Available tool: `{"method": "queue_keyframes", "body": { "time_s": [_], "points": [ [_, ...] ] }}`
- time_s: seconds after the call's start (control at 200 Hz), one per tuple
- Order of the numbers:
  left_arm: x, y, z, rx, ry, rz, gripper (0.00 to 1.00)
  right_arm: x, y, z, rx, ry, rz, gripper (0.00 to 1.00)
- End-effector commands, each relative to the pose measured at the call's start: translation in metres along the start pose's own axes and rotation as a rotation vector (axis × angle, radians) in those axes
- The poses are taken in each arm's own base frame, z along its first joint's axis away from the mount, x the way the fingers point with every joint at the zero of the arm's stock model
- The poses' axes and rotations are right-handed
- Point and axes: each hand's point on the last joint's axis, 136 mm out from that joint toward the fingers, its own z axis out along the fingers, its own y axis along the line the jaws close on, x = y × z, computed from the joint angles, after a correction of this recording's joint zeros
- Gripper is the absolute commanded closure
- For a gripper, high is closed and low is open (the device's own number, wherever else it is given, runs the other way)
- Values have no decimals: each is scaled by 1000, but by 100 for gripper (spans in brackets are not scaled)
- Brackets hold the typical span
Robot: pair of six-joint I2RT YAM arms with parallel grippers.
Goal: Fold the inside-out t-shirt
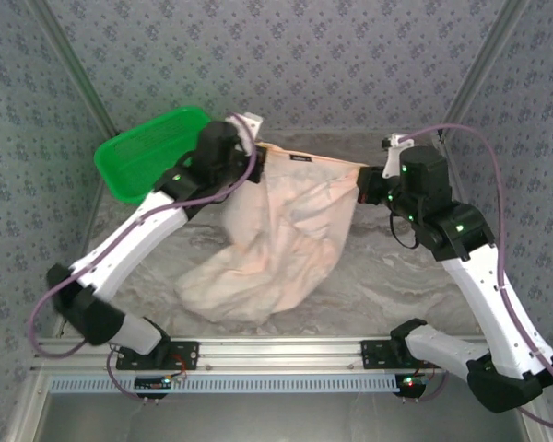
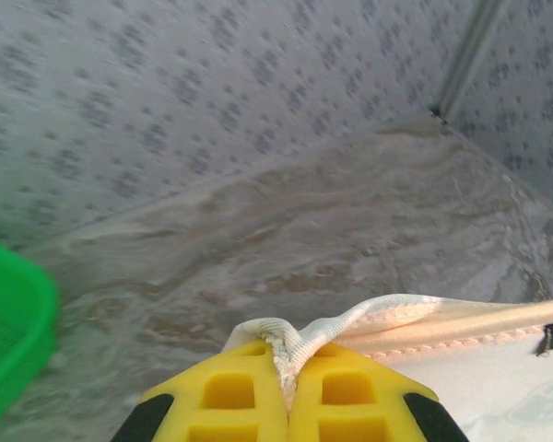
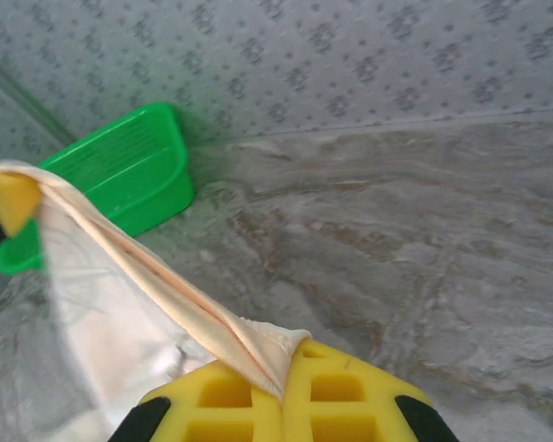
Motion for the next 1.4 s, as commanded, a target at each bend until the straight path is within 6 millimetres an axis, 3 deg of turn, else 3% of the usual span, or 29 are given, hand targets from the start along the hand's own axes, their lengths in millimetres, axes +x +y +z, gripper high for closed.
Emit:
{"method": "queue_keyframes", "body": {
  "time_s": [0.0, 0.13, 0.235, 0.32, 0.395, 0.505, 0.565, 0.64, 0.715, 0.78, 0.865, 0.939, 1.039, 1.104, 1.174, 1.239, 1.274, 1.349, 1.394],
  "points": [
    [-80, -10, -25, 33, -199, -19, 100, -24, 17, -26, -100, -92, -47, 100],
    [-100, -1, -57, -14, -259, 0, 100, -16, 75, -38, -376, -53, -131, 100],
    [-97, 20, -100, -110, -275, 31, 100, 12, 130, -49, -582, 12, -241, 100],
    [-83, 41, -140, -203, -284, 41, 100, 46, 182, -63, -755, 84, -360, 100],
    [-75, 56, -187, -259, -334, 32, 100, 74, 226, -77, -895, 148, -440, 100],
    [-74, 67, -253, -280, -443, 37, 100, 88, 278, -98, -1022, 188, -498, 100],
    [-80, 62, -280, -248, -496, 87, 100, 90, 302, -115, -1097, 206, -522, 100],
    [-88, 56, -305, -211, -523, 120, 100, 77, 319, -131, -1153, 178, -527, 100],
    [-96, 48, -316, -173, -533, 137, 100, 53, 321, -134, -1135, 104, -511, 100],
    [-103, 42, -313, -144, -536, 151, 100, 31, 315, -134, -1114, 45, -466, 100],
    [-107, 38, -290, -141, -500, 183, 100, -1, 293, -119, -1031, -3, -345, 100],
    [-105, 35, -250, -151, -421, 224, 100, -22, 260, -94, -918, -8, -222, 100],
    [-96, 32, -179, -155, -315, 254, 100, -27, 192, -41, -692, 37, -45, 100],
    [-83, 26, -121, -111, -239, 252, 100, -14, 135, -5, -518, 95, 76, 100],
    [-61, 12, -51, -22, -141, 231, 100, 19, 62, 29, -293, 190, 205, 100],
    [-32, -2, 18, 60, -42, 188, 97, 60, -2, 46, -100, 267, 311, 100],
    [-13, -11, 56, 105, 14, 151, 82, 84, -35, 52, -4, 306, 380, 100],
    [23, -33, 125, 197, 119, 68, 30, 148, -101, 53, 205, 389, 540, 100],
    [40, -50, 154, 259, 177, 37, 18, 178, -137, 46, 340, 408, 600, 100]
  ]
}}
